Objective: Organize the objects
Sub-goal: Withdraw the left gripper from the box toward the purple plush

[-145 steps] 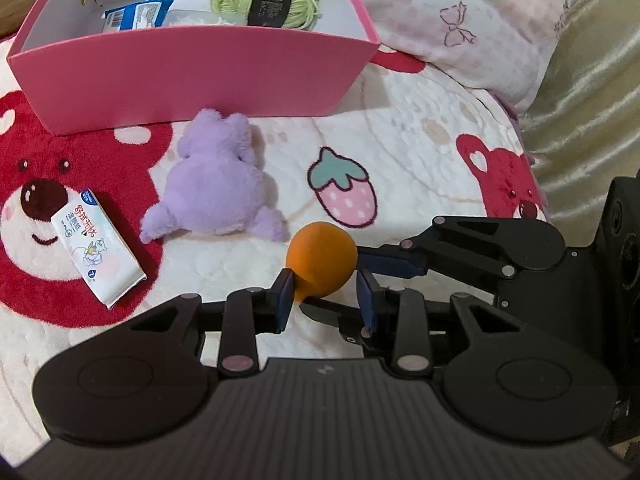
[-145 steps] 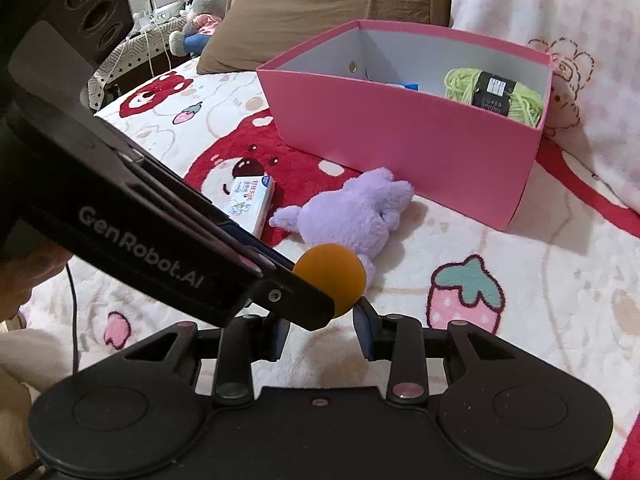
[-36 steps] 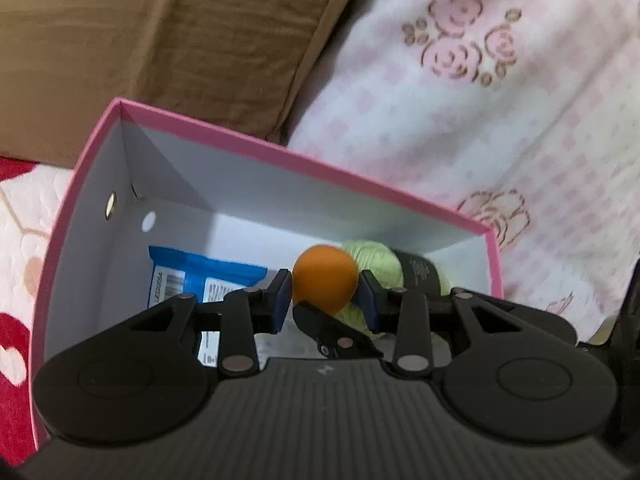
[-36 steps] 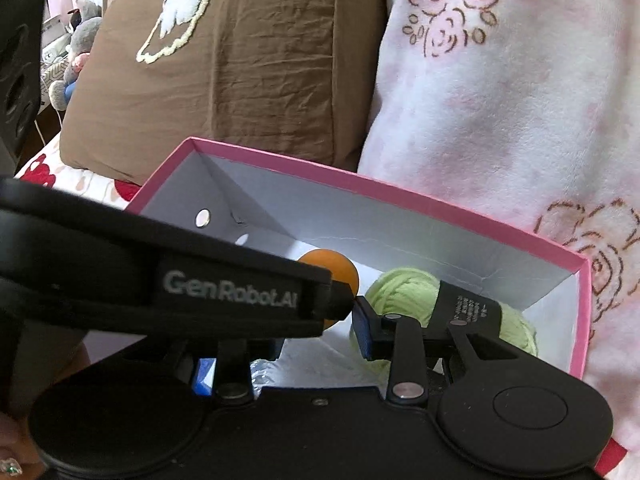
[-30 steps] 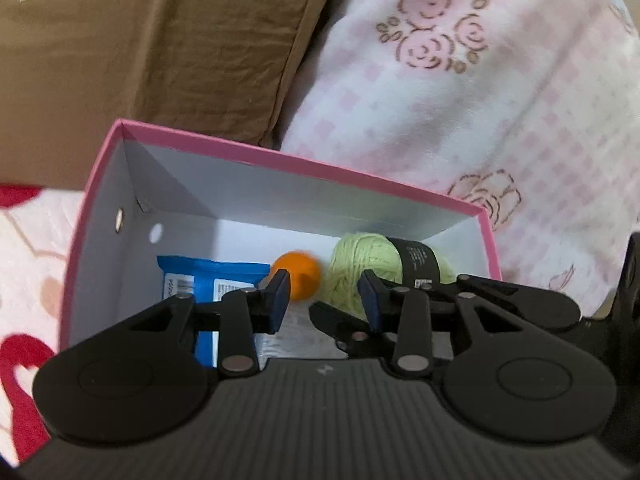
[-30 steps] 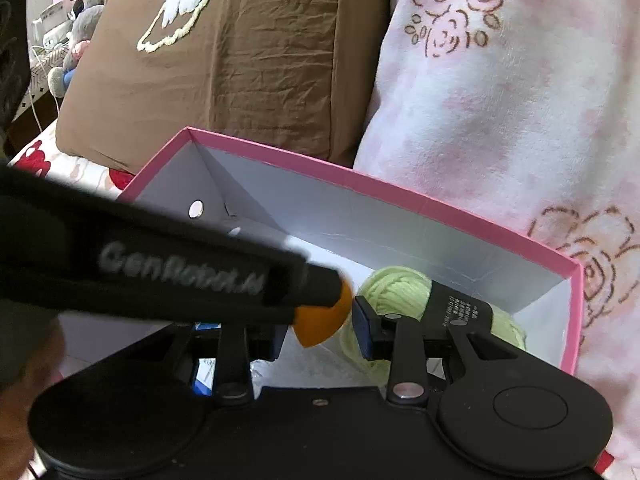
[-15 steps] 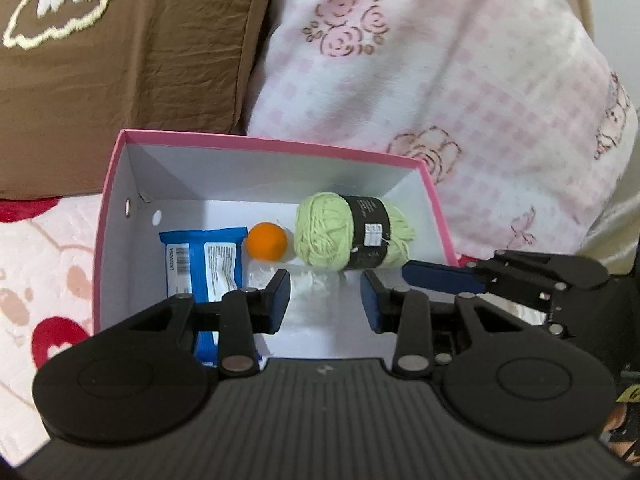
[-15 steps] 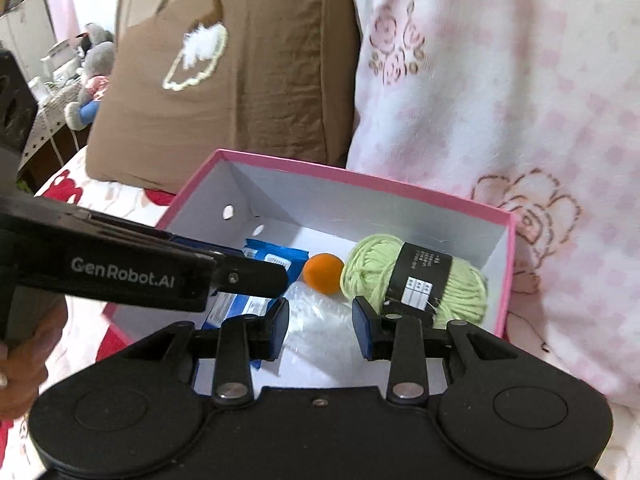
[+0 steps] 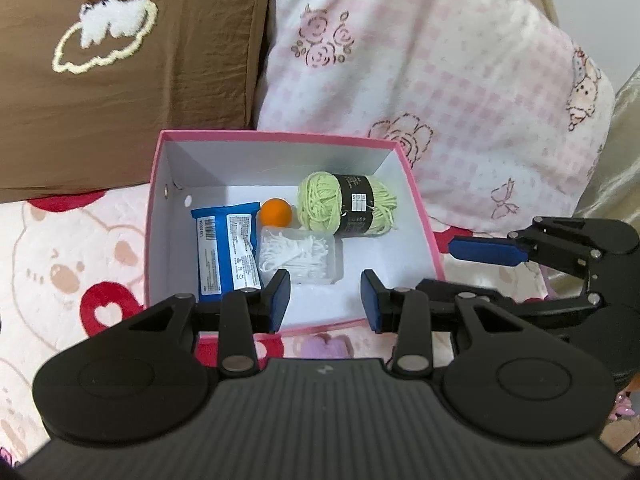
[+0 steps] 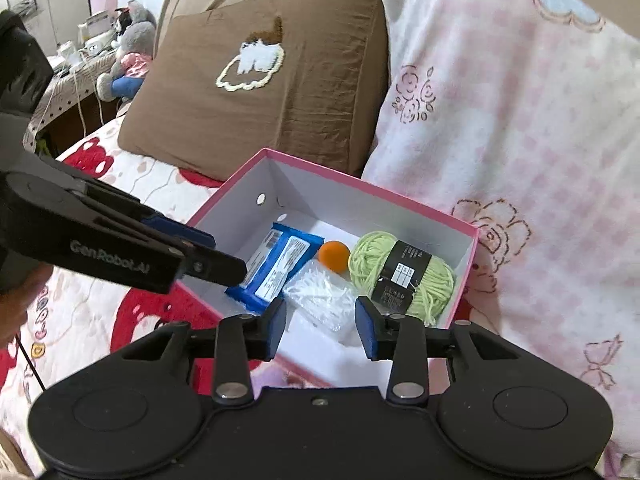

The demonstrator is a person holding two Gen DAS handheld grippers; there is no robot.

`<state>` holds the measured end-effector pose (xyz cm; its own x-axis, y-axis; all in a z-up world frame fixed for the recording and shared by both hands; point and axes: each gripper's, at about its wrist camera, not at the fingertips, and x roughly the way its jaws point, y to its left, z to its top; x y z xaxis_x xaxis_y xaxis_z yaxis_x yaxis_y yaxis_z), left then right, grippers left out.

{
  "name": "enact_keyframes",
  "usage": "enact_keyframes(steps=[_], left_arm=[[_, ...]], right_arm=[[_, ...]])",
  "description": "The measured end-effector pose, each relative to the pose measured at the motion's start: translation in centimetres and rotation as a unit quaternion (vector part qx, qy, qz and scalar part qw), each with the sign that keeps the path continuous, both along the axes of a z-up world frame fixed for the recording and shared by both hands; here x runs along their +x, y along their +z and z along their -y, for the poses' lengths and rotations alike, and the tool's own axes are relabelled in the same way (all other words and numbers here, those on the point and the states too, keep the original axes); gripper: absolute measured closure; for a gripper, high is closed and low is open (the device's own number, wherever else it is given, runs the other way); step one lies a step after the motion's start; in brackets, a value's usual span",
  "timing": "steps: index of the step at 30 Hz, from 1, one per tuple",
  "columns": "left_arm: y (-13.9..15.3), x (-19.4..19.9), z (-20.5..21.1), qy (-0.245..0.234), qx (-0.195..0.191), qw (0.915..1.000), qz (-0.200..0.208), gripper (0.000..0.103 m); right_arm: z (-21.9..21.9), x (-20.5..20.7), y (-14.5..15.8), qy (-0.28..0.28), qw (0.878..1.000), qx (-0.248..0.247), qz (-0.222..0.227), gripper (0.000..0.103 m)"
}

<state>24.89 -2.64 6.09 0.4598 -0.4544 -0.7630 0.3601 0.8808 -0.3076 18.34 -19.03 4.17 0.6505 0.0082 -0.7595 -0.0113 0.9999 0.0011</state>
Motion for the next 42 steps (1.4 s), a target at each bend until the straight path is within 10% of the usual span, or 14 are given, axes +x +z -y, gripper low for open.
enact_keyframes(steps=[10, 42], left_arm=[[2.4, -3.6, -1.1, 0.004, -0.009, 0.9999, 0.011, 0.058], [-5.7, -10.6, -1.8, -0.009, 0.016, 0.9976, -0.066, 0.007]], right_arm=[[-2.3, -3.9, 1.5, 0.028, 0.999, -0.02, 0.025, 0.015], [-5.2, -12.0, -2.7, 0.082, 0.996, 0.001, 0.038, 0.011]])
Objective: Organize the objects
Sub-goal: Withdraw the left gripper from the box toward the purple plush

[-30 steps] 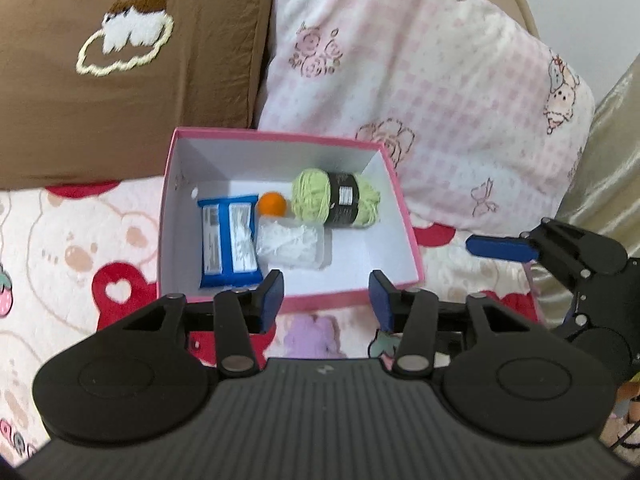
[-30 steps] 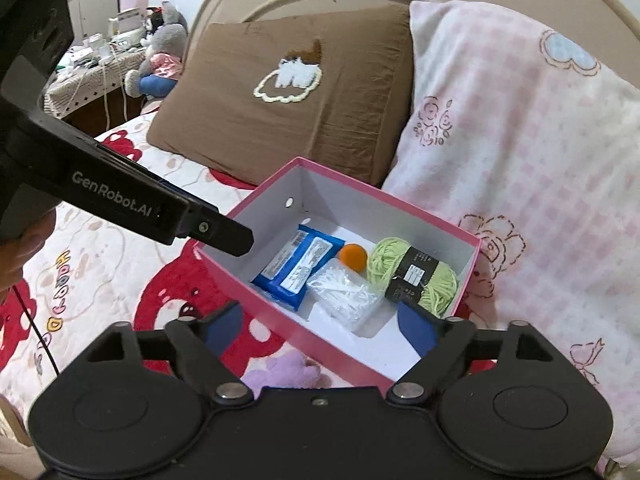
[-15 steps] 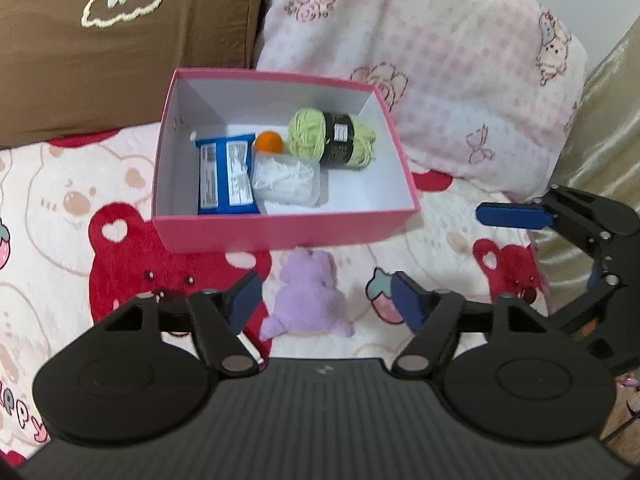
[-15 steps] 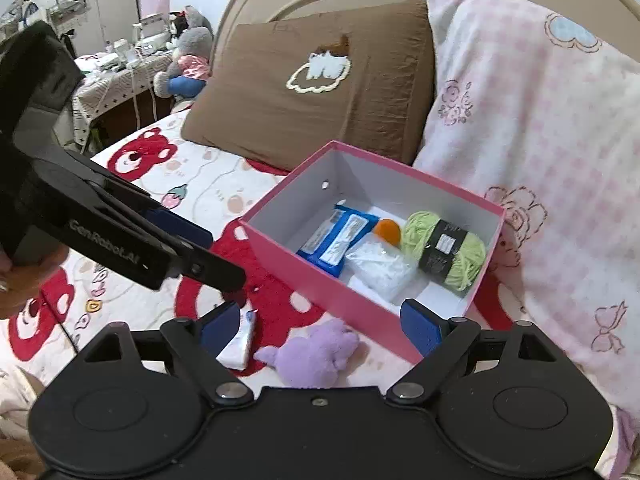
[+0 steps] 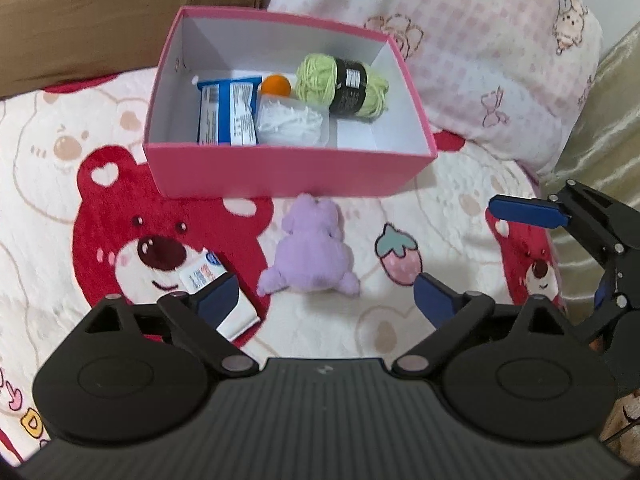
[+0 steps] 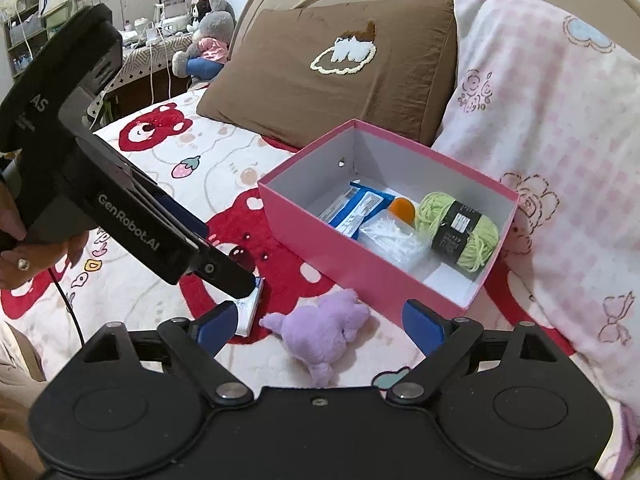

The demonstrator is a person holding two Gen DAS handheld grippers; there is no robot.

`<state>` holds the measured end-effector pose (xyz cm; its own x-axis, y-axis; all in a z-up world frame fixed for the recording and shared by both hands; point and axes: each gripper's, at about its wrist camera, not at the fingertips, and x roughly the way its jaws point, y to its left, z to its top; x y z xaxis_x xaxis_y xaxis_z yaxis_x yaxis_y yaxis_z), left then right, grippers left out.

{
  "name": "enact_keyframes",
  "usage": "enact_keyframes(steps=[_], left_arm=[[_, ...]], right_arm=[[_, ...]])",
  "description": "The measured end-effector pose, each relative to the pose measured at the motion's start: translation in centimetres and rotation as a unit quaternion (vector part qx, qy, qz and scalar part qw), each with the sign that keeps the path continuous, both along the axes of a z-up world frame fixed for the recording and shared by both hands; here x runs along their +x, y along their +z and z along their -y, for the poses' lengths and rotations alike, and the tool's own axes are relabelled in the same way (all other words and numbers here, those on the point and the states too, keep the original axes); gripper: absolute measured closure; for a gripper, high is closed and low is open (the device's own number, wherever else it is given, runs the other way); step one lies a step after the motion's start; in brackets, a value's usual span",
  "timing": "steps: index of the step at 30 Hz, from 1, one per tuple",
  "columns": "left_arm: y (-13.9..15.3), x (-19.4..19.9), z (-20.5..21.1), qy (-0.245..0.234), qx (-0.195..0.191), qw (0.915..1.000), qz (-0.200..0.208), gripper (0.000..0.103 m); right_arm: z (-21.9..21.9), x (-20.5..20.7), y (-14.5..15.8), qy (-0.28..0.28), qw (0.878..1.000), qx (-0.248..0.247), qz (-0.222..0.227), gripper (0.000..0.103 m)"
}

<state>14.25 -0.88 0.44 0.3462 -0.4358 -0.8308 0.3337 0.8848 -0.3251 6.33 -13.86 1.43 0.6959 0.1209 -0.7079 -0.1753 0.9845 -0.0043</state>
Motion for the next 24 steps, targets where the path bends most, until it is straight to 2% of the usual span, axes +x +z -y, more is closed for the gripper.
enact_keyframes(steps=[3, 6, 9, 13, 16, 20, 24], left_arm=[[-1.1, -0.3, 0.1, 0.003, 0.002, 1.0, -0.009, 0.007], [-2.2, -0.4, 0.0, 0.011, -0.01, 0.9996, -0.025, 0.007], [-3.4, -0.5, -0.2, 0.02, -0.026, 0.9986, -0.041, 0.007], [-4.9, -0.5, 0.2, 0.018, -0.045, 0.997, -0.06, 0.007], [-5.7, -0.6, 0.9, 0.021, -0.034, 0.9979, -0.051, 0.007], [-6.7, -0.9, 1.8, 0.004, 0.004, 0.9997, -0.025, 0.007], [-8.5, -0.4, 1.3, 0.033, -0.004, 0.9989, -0.034, 0.007]], right_arm=[[-0.6, -0.4, -1.4, 0.012, 1.0, 0.005, 0.009, 0.011], [-1.2, -0.3, -2.7, 0.022, 1.0, -0.012, 0.009, 0.011], [-1.7, -0.3, -4.1, 0.063, 0.998, -0.029, -0.014, 0.011], [-1.7, -0.2, -5.7, 0.071, 0.996, -0.041, -0.027, 0.011], [-1.2, 0.2, -6.5, 0.066, 0.997, -0.032, -0.03, 0.011], [-1.3, 0.5, -7.6, 0.06, 0.996, -0.057, -0.02, 0.011], [-2.0, 0.4, -8.6, 0.076, 0.994, -0.077, -0.005, 0.011]])
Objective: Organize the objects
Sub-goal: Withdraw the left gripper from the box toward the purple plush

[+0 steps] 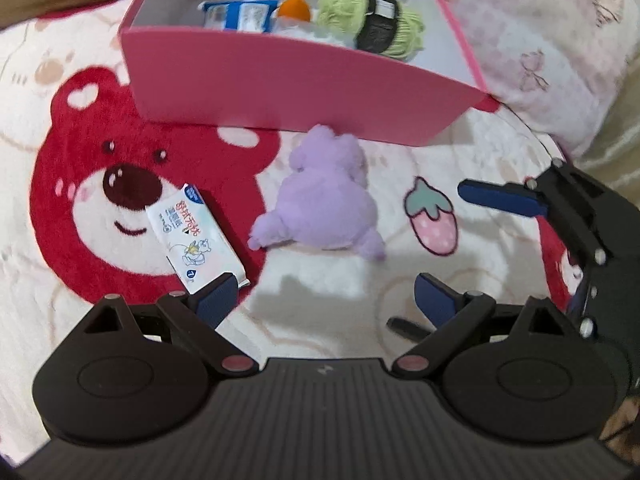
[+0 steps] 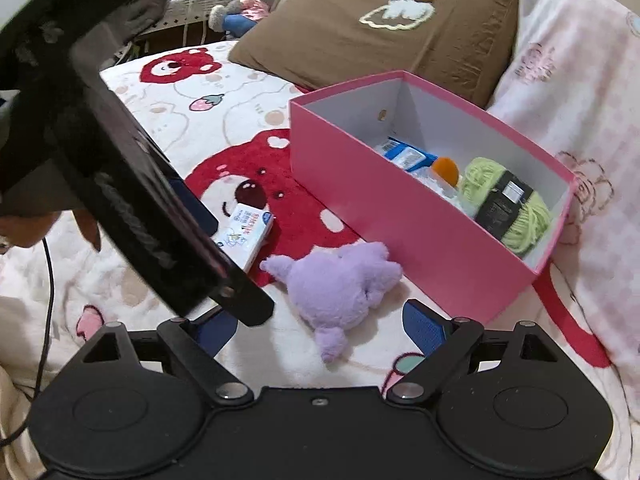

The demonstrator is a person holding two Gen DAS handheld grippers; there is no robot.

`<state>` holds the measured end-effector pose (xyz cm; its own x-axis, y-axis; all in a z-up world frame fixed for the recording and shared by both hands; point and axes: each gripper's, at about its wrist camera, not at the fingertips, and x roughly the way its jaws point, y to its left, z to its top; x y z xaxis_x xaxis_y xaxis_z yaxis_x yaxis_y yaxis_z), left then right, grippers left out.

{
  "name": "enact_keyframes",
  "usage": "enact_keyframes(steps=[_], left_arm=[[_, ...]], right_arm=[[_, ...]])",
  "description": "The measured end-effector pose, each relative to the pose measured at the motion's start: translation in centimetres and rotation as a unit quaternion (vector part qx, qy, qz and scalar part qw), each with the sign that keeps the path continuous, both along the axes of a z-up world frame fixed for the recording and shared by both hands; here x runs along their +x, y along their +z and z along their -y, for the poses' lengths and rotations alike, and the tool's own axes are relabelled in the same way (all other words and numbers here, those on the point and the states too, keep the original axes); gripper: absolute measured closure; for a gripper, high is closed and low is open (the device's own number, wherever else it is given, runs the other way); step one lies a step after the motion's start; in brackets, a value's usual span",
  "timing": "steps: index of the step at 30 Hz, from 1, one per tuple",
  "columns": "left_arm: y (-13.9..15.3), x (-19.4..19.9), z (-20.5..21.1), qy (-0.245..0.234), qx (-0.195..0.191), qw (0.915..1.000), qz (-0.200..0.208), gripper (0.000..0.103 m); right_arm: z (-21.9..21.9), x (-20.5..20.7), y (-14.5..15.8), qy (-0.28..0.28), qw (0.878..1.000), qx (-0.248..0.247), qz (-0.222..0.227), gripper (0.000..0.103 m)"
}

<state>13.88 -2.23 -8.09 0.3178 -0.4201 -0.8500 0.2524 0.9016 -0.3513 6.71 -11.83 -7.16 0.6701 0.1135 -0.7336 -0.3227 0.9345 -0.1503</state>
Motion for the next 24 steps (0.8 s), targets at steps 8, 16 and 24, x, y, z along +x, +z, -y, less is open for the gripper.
enact_keyframes(steps=[8, 16, 24], left_arm=[[-2.4, -0.2, 0.5, 0.006, 0.01, 0.9995, 0.03, 0.01], [-3.6, 0.0, 1.4, 0.018, -0.016, 0.9987, 0.046, 0.01], [-5.0, 1.2, 1.0, 0.047, -0.058, 0.9972, 0.008, 0.027]], right_arm=[[0.4, 1.9, -3.4, -0.004, 1.0, -0.006, -0.024, 0.012], [2.0, 3.2, -5.6, -0.04, 0.997, 0.049, -0.05, 0.014], [3.4, 4.7, -7.4, -0.068, 0.993, 0.087, -0.051, 0.025]])
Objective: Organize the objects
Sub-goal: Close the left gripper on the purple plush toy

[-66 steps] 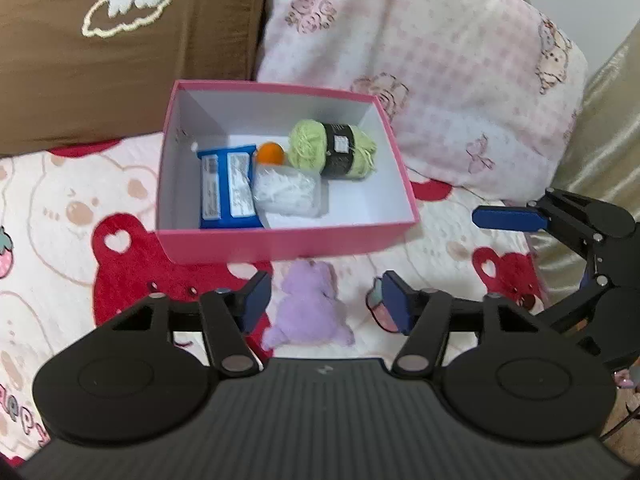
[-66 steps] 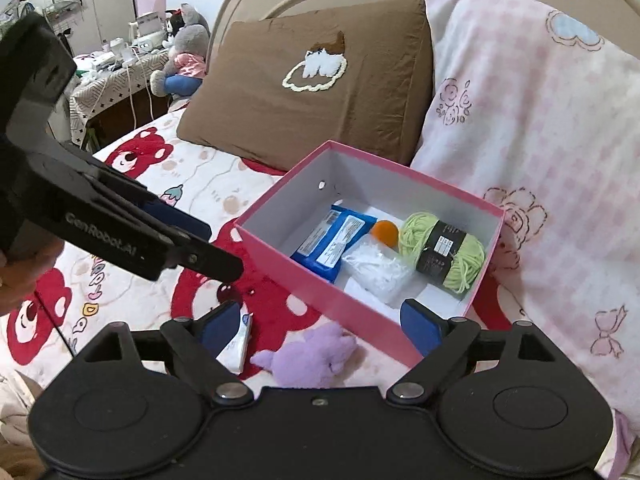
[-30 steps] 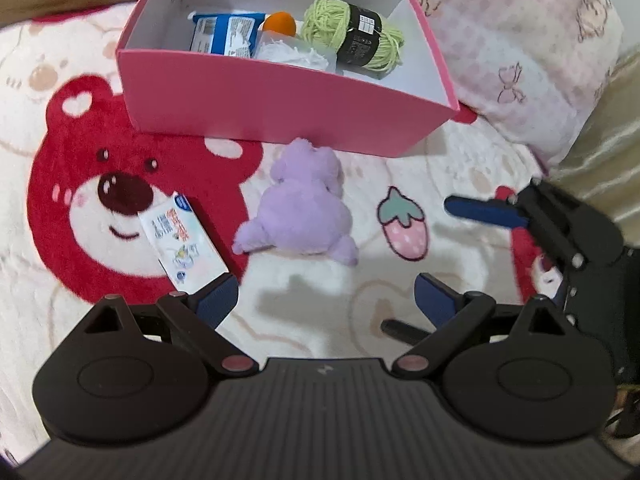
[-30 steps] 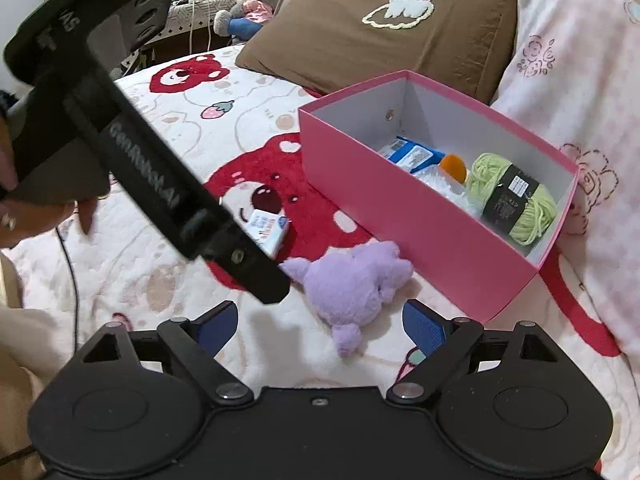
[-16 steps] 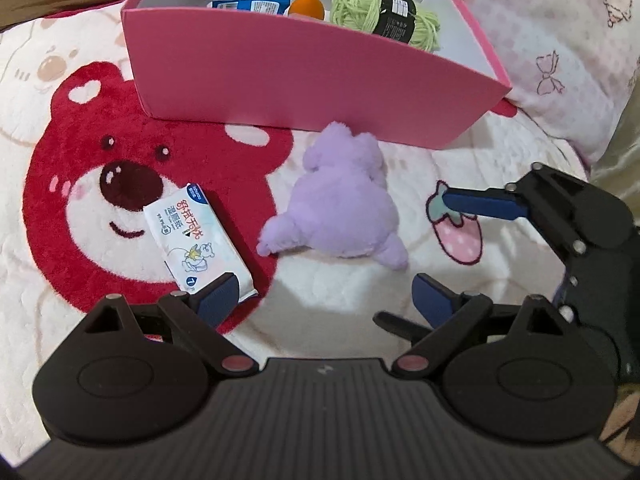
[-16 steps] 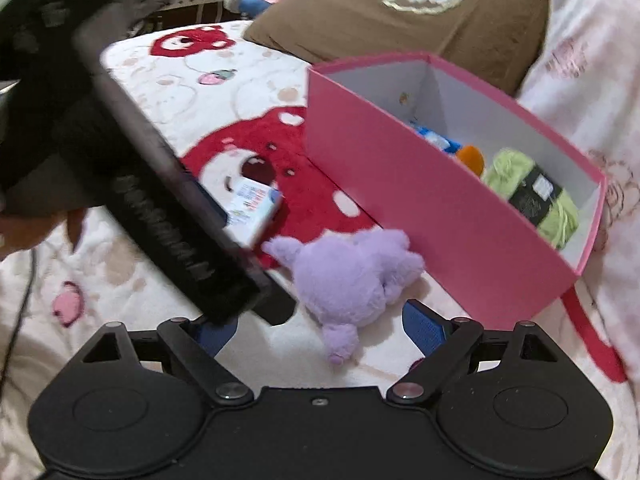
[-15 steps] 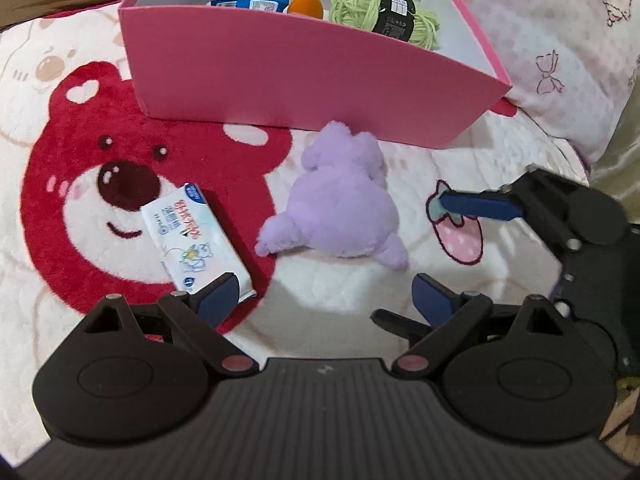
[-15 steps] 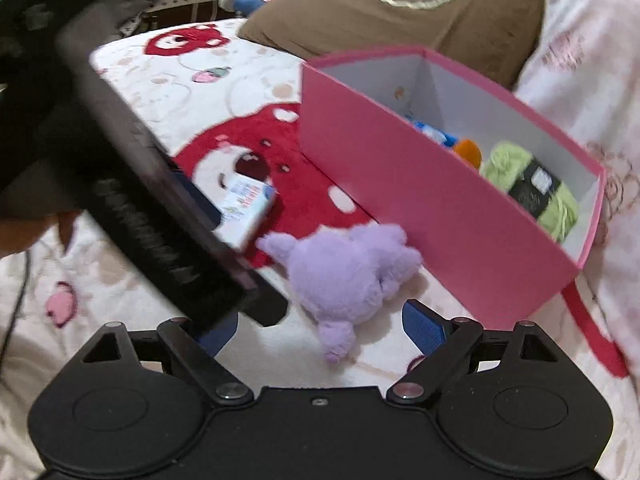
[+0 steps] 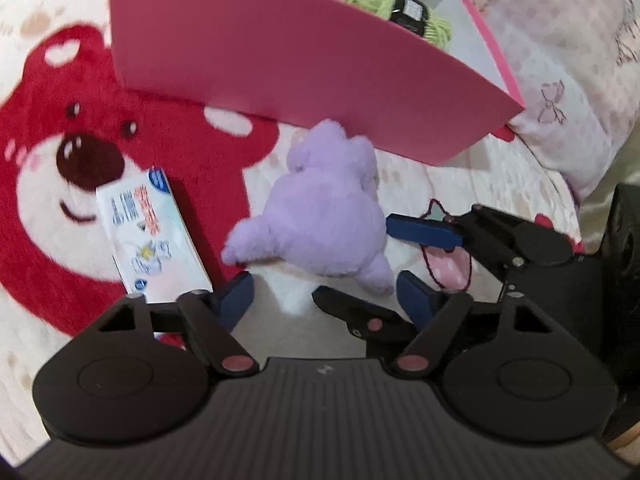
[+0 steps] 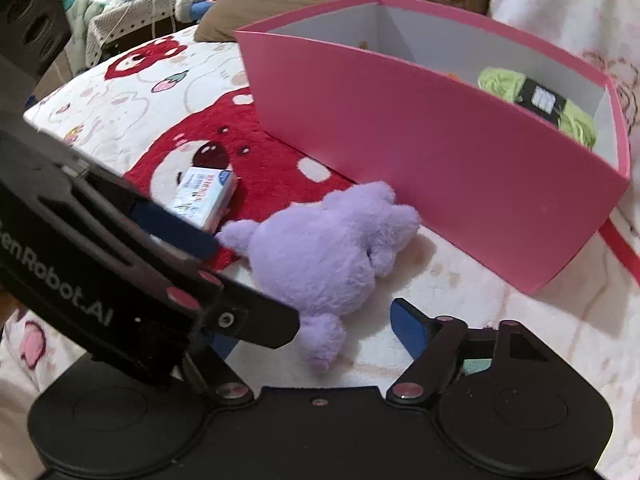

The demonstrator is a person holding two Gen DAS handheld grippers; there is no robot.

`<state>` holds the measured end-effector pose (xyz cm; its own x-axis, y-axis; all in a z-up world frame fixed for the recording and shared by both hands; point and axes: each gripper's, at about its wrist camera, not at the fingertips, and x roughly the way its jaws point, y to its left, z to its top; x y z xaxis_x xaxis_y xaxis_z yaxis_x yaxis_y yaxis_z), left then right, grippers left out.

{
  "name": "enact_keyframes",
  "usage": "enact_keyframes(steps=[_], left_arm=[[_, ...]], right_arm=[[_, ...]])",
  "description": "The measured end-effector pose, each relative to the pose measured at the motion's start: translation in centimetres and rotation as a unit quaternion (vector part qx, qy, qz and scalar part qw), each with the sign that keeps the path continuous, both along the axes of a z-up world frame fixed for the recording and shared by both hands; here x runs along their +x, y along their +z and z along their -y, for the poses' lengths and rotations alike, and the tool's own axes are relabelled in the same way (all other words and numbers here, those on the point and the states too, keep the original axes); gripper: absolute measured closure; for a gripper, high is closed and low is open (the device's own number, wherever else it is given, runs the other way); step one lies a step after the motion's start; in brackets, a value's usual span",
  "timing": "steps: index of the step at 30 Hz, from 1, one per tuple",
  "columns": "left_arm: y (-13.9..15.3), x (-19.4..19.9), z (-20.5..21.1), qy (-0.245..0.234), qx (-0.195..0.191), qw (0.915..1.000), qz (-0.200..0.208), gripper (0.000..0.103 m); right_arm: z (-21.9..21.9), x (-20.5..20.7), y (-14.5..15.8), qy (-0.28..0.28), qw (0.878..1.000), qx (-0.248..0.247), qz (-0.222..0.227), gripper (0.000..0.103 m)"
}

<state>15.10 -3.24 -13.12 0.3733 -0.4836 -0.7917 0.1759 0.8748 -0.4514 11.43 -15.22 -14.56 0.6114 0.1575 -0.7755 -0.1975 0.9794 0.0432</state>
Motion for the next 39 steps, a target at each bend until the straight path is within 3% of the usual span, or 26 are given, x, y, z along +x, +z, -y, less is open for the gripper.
enact_keyframes(steps=[7, 9, 17, 22, 26, 28, 32, 33, 39], left_arm=[[0.0, 0.5, -0.2, 0.017, -0.02, 0.9996, 0.012, 0.046], [-0.1, 0.8, -0.2, 0.021, -0.025, 0.9994, 0.007, 0.053], [0.1, 0.7, 0.0, 0.011, -0.016, 0.9997, 0.016, 0.055], [1.3, 0.0, 0.3, -0.029, 0.004, 0.999, 0.034, 0.052], [0.9, 0.1, -0.4, -0.036, -0.031, 0.9988, 0.008, 0.051], [1.1, -0.3, -0.2, -0.042, -0.012, 0.9988, 0.023, 0.051], [1.8, -0.5, 0.1, -0.053, 0.022, 0.9969, 0.053, 0.052], [1.8, -0.4, -0.1, -0.051, 0.02, 0.9972, 0.052, 0.052], [2.0, 0.1, -0.9, -0.046, -0.006, 0.9984, 0.032, 0.054]], right_arm=[[0.4, 0.4, -0.2, -0.008, 1.0, 0.02, 0.014, 0.037], [0.5, 0.3, -0.2, 0.003, 0.999, 0.033, 0.015, 0.05], [-0.4, -0.5, 0.2, 0.022, 0.999, 0.034, 0.018, 0.055], [-2.0, -1.3, 1.2, 0.006, 1.0, 0.03, 0.004, 0.055], [-4.2, -2.8, 2.3, 0.032, 0.999, 0.029, 0.0, 0.055], [-4.7, -3.5, 2.8, 0.046, 0.998, 0.032, 0.004, 0.054], [-3.4, -3.7, 3.0, 0.042, 0.999, 0.024, 0.016, 0.039], [-2.8, -3.6, 3.0, 0.029, 0.999, 0.023, 0.022, 0.033], [0.8, -2.5, 2.9, -0.028, 0.998, 0.052, 0.03, 0.021]])
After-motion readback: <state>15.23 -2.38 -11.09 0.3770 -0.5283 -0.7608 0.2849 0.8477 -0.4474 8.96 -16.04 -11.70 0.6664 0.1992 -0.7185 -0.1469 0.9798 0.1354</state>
